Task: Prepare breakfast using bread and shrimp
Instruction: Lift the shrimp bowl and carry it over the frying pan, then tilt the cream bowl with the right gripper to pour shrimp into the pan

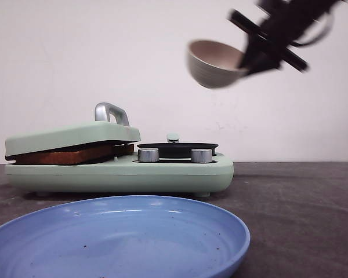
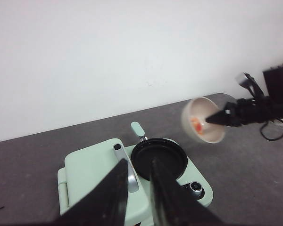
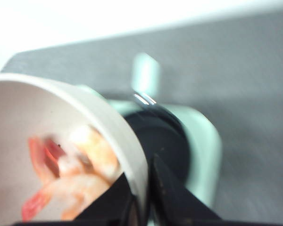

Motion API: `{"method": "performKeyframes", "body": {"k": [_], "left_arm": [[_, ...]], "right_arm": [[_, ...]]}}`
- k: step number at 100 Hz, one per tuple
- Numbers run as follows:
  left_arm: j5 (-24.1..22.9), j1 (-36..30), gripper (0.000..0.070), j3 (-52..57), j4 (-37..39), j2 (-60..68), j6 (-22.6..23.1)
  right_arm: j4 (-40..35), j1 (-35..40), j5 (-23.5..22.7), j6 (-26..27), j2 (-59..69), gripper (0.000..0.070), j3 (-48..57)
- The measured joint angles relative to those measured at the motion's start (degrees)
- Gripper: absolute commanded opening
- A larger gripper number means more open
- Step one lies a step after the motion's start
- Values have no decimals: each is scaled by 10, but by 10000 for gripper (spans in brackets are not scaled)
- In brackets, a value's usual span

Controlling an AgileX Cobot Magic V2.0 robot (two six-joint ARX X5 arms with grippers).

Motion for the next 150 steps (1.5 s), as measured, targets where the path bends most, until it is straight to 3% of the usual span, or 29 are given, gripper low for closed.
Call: {"method": "performKeyframes", "body": {"k": [20, 43, 58, 99, 130, 150], "left_arm": [[0, 0, 0, 0, 0, 0, 0], [0, 0, 0, 0, -1, 0, 0], [0, 0, 0, 0, -16, 0, 0], [0, 0, 0, 0, -31, 0, 0], [0, 0, 0, 0, -46, -2, 0], [0, 0, 0, 0, -64, -7, 0]], "right_arm": [[15, 78, 118, -71, 33, 0, 85], [50, 114, 250, -178, 59, 0, 89], [67, 123, 282, -240, 75, 0, 89], [159, 167, 430, -415, 105, 0, 89], [261, 182, 462, -542, 109, 0, 89], [269, 185, 464, -591, 109, 0, 89]]}}
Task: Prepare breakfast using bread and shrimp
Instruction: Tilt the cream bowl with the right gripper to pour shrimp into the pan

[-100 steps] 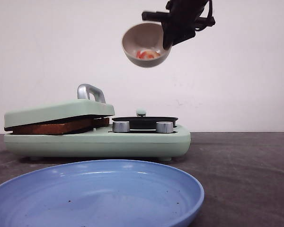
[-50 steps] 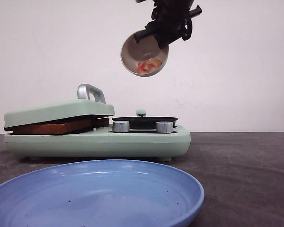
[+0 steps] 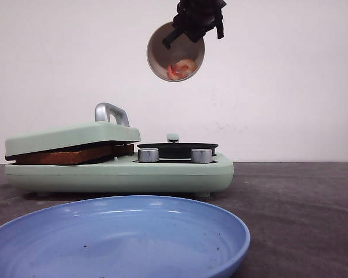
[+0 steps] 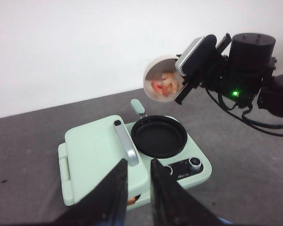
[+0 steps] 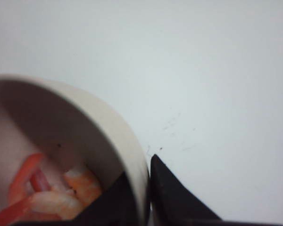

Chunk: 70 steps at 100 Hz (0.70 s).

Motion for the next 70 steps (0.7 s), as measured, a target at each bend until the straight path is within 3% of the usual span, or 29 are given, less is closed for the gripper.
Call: {"method": "performKeyframes", "body": {"k": [70], "left_arm": [[0, 0, 0, 0, -27, -7, -2]], "right_arm": [[27, 13, 28, -41, 23, 0, 0]]}}
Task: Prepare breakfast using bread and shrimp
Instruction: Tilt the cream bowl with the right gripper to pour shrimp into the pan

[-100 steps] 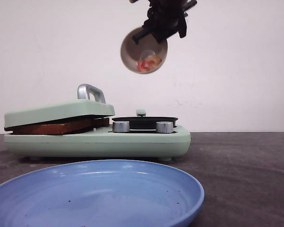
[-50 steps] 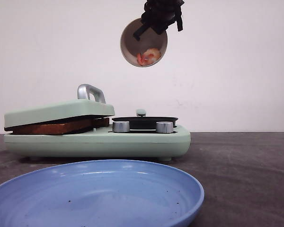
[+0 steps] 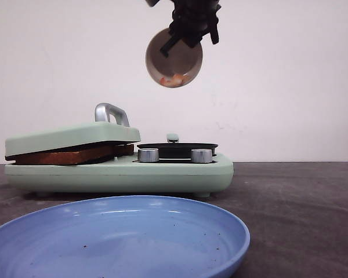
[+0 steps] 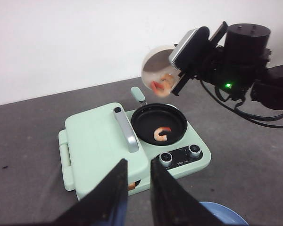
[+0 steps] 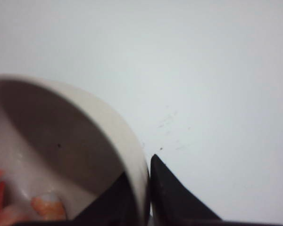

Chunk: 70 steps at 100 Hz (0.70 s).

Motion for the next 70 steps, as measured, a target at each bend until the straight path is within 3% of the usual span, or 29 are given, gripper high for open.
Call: {"method": "performKeyframes", "body": {"k": [70], "left_arm": [[0, 0, 0, 0, 1, -17, -4]], "right_arm": [[54, 8, 32, -125, 3, 0, 0]]}}
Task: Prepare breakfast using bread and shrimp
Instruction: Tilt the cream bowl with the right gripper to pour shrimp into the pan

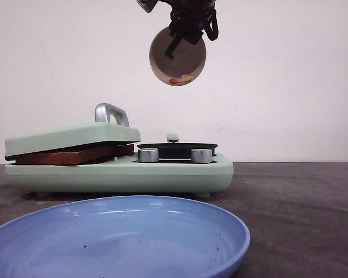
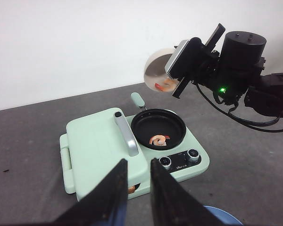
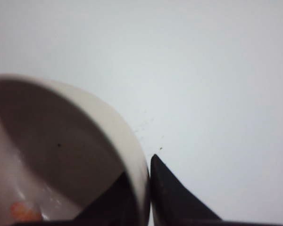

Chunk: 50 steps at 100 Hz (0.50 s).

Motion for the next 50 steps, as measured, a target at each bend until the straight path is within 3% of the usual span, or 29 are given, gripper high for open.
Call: {"method": "performKeyframes", "body": {"k": [50], "left_arm": [[0, 0, 0, 0, 0, 0, -5]], "right_arm": [[49, 7, 12, -63, 0, 0, 0]]}}
